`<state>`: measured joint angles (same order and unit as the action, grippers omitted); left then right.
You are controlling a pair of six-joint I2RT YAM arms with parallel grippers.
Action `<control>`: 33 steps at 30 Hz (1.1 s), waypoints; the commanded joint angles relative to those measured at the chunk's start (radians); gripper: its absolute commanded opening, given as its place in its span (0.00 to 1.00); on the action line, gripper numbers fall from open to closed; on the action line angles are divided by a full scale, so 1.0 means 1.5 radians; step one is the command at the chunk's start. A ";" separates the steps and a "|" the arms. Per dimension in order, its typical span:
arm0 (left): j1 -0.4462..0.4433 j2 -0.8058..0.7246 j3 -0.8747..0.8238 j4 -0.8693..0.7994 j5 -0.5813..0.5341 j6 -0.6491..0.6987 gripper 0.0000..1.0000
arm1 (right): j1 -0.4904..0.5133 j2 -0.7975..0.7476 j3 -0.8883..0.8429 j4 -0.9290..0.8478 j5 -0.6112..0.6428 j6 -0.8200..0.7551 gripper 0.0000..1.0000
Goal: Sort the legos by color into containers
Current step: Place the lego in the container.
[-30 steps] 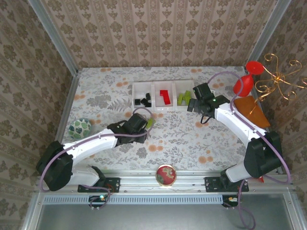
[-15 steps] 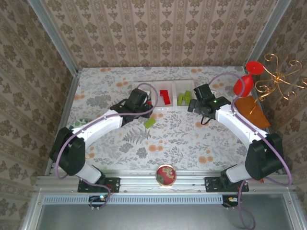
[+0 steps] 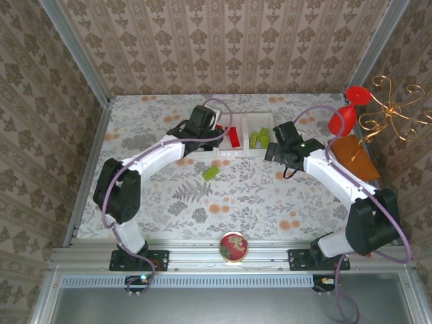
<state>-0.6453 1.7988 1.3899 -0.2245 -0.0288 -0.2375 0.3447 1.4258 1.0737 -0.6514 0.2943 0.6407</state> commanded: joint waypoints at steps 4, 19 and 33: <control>0.004 0.067 0.086 -0.013 0.027 0.033 0.09 | -0.003 -0.015 -0.007 0.008 -0.006 0.014 1.00; -0.005 0.183 0.200 -0.068 -0.002 0.065 0.17 | -0.003 0.000 -0.003 0.016 -0.019 0.014 1.00; -0.015 0.171 0.204 -0.068 -0.016 0.066 0.44 | -0.002 0.016 -0.002 0.016 -0.022 0.009 1.00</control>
<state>-0.6662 2.0712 1.6726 -0.3138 -0.0414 -0.1528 0.3447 1.4342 1.0691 -0.6304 0.2607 0.6403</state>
